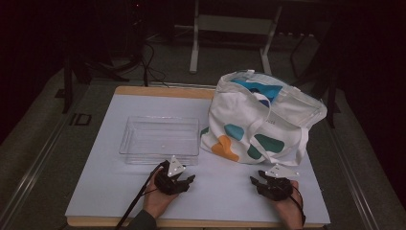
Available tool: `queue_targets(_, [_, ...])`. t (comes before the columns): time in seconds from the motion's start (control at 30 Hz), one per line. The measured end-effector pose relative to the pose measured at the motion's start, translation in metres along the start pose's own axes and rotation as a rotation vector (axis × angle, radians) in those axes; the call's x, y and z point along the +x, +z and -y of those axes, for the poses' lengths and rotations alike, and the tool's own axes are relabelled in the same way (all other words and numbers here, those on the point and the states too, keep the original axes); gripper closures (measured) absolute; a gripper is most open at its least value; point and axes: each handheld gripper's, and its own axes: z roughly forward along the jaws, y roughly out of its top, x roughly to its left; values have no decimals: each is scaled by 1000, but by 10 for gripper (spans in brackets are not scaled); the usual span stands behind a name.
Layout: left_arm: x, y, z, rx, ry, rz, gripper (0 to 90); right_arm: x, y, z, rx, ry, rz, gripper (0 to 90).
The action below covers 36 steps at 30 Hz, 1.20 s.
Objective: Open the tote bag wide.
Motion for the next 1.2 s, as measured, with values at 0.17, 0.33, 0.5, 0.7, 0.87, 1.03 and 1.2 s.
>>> queue_targets(0.17, [4, -7, -1, -22, -10, 16, 505, -6, -10, 1, 1, 22, 5, 648])
queue_targets(0.33, [6, -16, -3, -31, -3, 31, 526, -14, -17, 6, 4, 52, 16, 677])
queue_targets(0.5, [4, -23, -7, -47, 10, 37, 541, -21, -26, 10, 11, 53, 63, 725])
queue_targets(0.7, [-2, -32, -13, -60, 40, 51, 554, -31, -34, 15, 20, 99, 131, 896])
queue_targets(0.87, [-4, -46, -21, -95, 75, 75, 606, -40, -42, 18, 22, 141, 167, 900])
queue_targets(1.03, [-5, -52, -31, -107, 103, 101, 639, -47, -47, 22, 23, 174, 194, 900])
queue_targets(1.2, [-2, -56, -45, -108, 128, 111, 640, -59, -51, 23, 3, 223, 209, 897])
